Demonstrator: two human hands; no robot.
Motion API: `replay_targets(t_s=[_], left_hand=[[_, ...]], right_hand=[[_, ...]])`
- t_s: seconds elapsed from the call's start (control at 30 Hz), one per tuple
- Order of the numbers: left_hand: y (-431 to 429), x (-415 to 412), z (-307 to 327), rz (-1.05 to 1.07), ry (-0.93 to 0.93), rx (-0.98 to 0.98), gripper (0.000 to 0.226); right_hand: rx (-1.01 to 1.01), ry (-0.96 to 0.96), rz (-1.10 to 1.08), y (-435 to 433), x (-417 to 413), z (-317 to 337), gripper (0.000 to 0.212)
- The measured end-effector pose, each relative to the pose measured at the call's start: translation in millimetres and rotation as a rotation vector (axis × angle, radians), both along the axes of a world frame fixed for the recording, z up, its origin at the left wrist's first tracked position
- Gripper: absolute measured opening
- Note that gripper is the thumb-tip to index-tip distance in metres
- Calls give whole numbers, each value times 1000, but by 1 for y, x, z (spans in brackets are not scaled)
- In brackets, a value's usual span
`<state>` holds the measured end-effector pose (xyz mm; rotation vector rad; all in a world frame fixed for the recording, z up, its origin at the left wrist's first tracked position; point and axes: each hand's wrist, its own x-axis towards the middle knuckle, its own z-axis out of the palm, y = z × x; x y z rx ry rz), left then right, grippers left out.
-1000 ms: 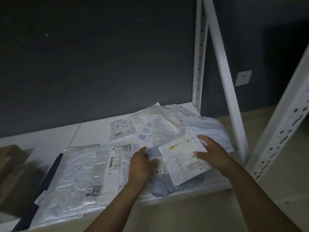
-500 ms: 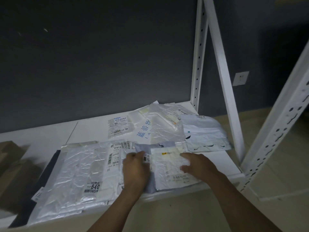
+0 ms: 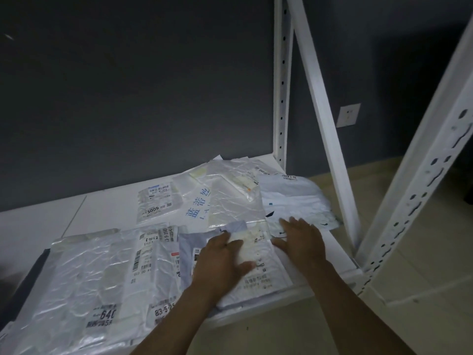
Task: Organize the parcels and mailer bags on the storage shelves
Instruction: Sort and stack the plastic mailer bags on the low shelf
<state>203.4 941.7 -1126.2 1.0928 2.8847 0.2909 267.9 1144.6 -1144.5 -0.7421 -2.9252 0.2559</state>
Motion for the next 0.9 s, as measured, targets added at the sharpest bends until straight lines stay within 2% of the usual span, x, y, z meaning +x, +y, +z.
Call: replay_targets(t_s=[0.1, 0.2, 0.23, 0.3, 0.43, 0.5, 0.57, 0.6, 0.67, 0.73, 0.77, 0.8, 0.9], left_hand=[[-5, -3, -7, 1, 19, 8, 76], [-5, -3, -9, 6, 18, 19, 77], [-4, -2, -7, 9, 7, 27, 77], [-2, -3, -2, 12, -23, 94, 75], [7, -3, 25, 10, -70, 494, 83], [11, -6, 46, 42, 14, 624, 97], [15, -11, 68, 30, 168, 675, 102], [16, -12, 79, -11, 231, 679, 96], [18, -16, 96, -107, 255, 669, 62], [19, -12, 111, -105, 50, 697, 21], [18, -10, 117, -72, -88, 723, 12], [17, -7, 121, -37, -162, 748, 12], [14, -3, 127, 29, -163, 818, 4]], right_hand=[[160, 146, 15, 5, -1, 1, 19], [107, 462, 7, 3, 5, 5, 8], [51, 584, 24, 0, 7, 10, 8], [-139, 709, 23, -8, 11, 30, 25], [-458, 855, -27, -19, 18, 76, 14], [-566, 878, -28, -19, 24, 100, 14], [-607, 831, 13, -18, 32, 123, 8], [-614, 804, 45, -18, 36, 132, 3], [-599, 797, 93, -20, 44, 149, 11], [-583, 816, 93, -21, 48, 160, 10], [-573, 821, 69, -22, 50, 164, 5], [-571, 823, 33, -21, 50, 165, 7], [-670, 784, -72, -15, 53, 162, 35]])
